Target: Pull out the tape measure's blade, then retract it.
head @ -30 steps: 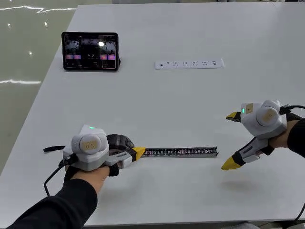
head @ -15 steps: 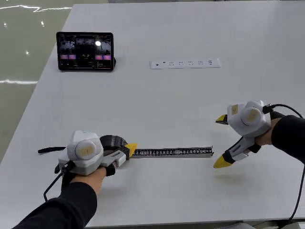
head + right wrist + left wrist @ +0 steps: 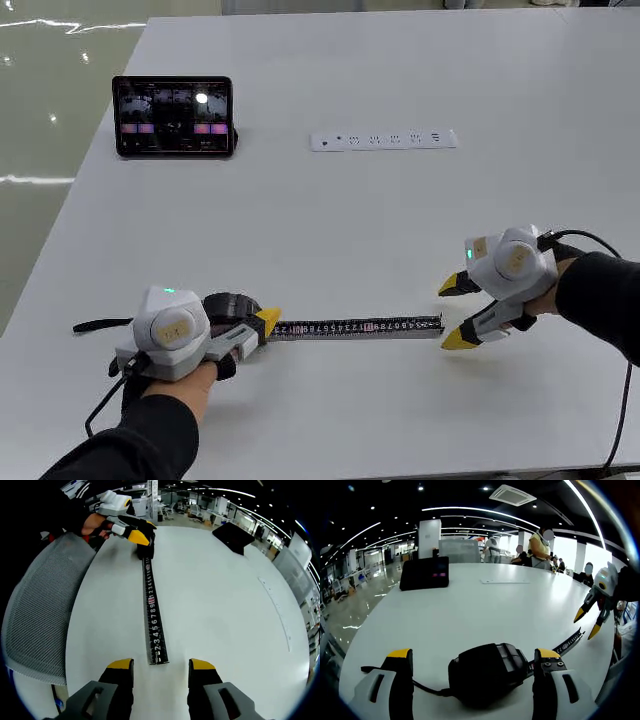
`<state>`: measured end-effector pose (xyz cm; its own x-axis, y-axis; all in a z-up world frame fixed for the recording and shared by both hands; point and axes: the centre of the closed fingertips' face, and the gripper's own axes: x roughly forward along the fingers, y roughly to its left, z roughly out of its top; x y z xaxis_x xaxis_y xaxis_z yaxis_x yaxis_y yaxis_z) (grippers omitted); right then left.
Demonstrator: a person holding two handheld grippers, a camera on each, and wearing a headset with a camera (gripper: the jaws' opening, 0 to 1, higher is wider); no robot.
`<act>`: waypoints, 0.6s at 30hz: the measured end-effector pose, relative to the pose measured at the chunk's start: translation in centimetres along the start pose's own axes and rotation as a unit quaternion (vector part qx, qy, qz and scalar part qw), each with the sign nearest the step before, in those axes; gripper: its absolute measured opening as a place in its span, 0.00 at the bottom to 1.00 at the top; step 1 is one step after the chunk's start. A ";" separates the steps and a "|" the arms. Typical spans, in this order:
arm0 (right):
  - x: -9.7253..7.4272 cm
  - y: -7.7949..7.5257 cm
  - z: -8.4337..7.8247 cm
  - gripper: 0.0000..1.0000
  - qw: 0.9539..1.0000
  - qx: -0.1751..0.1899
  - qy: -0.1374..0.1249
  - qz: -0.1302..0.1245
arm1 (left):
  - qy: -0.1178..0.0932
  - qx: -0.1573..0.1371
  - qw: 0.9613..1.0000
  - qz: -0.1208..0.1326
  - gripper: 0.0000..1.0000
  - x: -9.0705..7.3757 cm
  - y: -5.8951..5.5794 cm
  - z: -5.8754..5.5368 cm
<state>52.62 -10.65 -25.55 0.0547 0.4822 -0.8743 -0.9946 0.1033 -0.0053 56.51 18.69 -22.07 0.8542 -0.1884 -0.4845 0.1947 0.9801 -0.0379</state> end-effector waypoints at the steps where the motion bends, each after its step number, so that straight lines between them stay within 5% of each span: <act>1: 0.1 -0.1 0.0 0.38 1.000 -0.002 0.001 -0.001 | 0.000 0.001 1.000 0.000 0.99 0.0 0.0 0.0; 18: 1.3 0.2 -0.5 0.19 1.000 -0.011 0.021 0.015 | 0.003 0.004 1.000 -0.001 0.94 0.1 -0.1 -0.4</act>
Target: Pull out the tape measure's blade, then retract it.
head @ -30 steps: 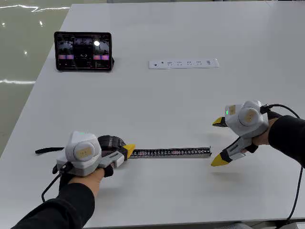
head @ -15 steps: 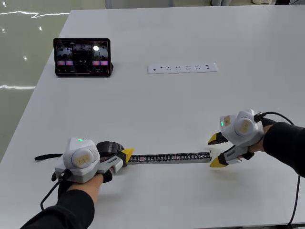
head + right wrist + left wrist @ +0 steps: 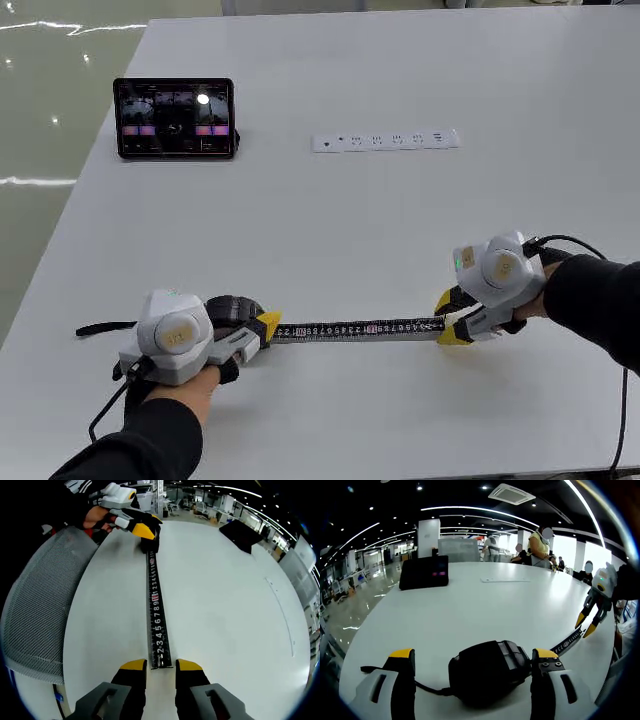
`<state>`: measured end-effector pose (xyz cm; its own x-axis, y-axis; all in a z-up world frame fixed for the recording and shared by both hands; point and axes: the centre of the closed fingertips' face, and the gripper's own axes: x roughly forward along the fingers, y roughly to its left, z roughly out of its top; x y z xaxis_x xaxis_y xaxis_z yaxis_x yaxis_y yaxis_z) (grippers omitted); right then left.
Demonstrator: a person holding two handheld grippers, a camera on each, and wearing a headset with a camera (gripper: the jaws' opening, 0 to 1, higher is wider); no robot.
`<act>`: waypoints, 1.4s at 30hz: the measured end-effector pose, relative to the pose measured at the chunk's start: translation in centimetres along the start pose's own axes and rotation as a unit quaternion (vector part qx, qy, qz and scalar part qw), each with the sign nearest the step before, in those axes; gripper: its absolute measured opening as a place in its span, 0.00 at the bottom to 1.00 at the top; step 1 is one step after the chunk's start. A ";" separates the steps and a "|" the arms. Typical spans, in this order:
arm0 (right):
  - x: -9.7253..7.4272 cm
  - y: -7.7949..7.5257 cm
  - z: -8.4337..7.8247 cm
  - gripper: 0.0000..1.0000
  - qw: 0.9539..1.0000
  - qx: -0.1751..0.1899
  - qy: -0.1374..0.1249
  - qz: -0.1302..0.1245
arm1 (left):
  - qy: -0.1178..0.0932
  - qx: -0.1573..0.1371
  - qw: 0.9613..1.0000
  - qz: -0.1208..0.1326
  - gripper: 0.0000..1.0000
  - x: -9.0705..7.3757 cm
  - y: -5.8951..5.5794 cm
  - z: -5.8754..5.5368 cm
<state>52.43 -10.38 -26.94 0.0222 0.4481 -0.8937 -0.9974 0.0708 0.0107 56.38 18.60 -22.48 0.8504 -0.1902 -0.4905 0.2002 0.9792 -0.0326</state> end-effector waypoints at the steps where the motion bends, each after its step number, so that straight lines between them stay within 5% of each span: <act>1: 0.0 0.0 -0.1 0.18 1.000 -0.001 0.002 0.000 | 0.000 -0.001 1.000 0.001 0.94 0.0 0.0 0.0; 9: 0.2 -0.1 -0.1 0.12 1.000 0.001 0.006 -0.009 | 0.004 -0.007 1.000 -0.002 0.91 0.2 -0.2 -0.2; 16: 0.3 -0.1 0.1 0.11 0.999 -0.007 0.039 0.001 | 0.013 -0.025 1.000 -0.005 0.85 0.2 -0.4 -0.6; 25: 0.3 0.0 0.0 0.11 0.999 0.006 0.054 -0.006 | 0.034 -0.046 0.998 -0.012 0.65 0.0 -1.6 -1.1; 42: 0.2 0.0 0.1 0.09 0.999 0.015 0.050 -0.007 | 0.067 -0.020 0.997 -0.012 0.62 0.1 -1.6 -1.6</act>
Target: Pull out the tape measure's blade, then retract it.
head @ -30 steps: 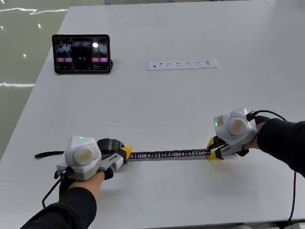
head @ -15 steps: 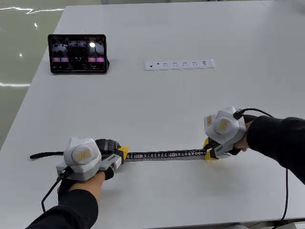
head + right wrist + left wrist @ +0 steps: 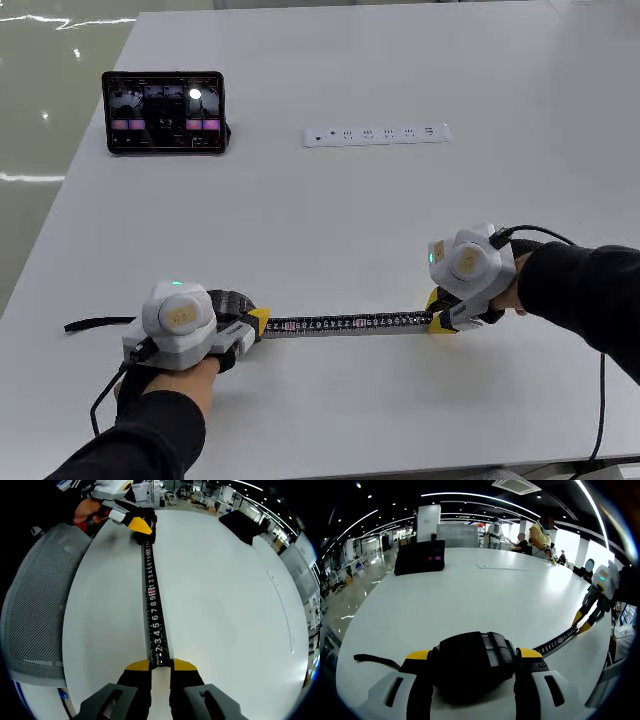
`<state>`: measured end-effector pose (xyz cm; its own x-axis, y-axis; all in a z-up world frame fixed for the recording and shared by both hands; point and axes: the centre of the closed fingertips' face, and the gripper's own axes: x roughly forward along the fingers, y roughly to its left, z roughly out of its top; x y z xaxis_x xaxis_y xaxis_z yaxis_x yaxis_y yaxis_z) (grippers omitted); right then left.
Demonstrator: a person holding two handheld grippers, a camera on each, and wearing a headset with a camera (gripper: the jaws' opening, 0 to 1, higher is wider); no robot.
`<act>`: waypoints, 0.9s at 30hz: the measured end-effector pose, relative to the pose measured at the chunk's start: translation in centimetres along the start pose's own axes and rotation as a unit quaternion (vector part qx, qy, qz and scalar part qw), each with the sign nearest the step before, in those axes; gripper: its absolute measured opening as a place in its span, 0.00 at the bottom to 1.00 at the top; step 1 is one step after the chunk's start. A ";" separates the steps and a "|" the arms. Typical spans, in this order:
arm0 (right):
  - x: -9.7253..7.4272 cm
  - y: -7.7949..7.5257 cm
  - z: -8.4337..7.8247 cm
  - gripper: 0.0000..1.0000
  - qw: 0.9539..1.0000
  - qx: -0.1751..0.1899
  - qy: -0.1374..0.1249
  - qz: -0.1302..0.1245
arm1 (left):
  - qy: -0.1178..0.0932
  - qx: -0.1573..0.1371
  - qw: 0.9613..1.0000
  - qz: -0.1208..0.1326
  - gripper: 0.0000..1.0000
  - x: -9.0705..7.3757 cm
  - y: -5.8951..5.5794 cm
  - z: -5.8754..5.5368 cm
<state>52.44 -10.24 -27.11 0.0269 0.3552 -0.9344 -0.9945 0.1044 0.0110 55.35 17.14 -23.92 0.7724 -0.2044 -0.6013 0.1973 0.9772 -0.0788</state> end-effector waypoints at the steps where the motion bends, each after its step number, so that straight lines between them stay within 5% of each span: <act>1: 0.0 0.0 0.0 0.09 1.000 0.001 -0.001 0.000 | 0.001 -0.001 1.000 -0.001 0.62 0.1 0.0 0.0; 27: 0.5 0.1 1.0 0.10 1.000 -0.009 0.010 0.004 | 0.007 0.002 1.000 -0.006 0.62 0.1 -0.1 -0.1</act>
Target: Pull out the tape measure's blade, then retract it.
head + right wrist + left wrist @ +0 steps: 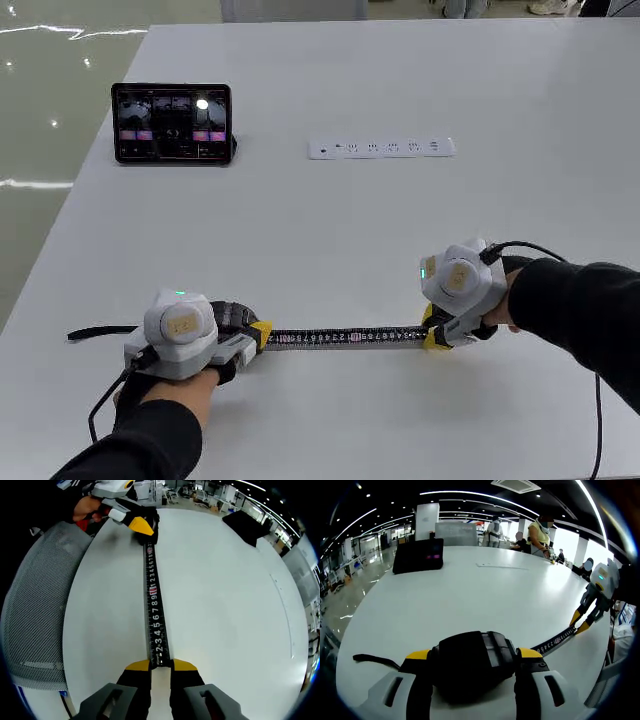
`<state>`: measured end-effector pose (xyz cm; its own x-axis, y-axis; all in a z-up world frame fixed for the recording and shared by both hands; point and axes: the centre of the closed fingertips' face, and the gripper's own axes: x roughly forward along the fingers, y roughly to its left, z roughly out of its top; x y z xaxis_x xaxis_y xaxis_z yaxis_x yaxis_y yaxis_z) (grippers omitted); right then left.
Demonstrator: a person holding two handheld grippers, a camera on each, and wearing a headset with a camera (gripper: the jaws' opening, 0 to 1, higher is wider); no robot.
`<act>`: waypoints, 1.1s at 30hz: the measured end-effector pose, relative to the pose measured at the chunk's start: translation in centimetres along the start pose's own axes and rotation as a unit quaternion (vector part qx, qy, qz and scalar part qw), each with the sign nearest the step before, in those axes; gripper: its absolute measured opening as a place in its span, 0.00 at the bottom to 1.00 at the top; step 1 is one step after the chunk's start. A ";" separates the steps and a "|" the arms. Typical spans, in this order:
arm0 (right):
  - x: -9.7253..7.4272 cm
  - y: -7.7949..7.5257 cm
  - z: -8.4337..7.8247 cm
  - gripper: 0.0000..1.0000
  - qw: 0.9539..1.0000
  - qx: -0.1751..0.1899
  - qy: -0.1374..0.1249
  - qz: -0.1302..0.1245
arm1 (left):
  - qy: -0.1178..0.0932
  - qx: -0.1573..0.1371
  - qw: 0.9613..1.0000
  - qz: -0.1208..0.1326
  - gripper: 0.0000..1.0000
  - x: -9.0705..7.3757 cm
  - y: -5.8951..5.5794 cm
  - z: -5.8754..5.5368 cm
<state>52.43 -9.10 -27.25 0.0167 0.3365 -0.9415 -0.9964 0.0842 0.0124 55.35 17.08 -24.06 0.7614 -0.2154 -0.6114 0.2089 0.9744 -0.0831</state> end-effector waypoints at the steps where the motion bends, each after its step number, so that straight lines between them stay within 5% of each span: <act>1: 0.0 0.0 0.0 0.10 1.000 -0.001 0.001 0.000 | 0.001 0.001 1.000 0.000 0.62 0.0 0.0 0.0; 33: 0.5 0.0 1.3 0.10 1.000 -0.007 0.002 0.003 | 0.009 0.012 1.000 0.001 0.62 0.1 0.0 -0.2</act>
<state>52.50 -7.70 -27.28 0.0097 0.3331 -0.9428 -0.9975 0.0694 0.0143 55.26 17.03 -24.25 0.7512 -0.2120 -0.6251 0.2224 0.9729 -0.0627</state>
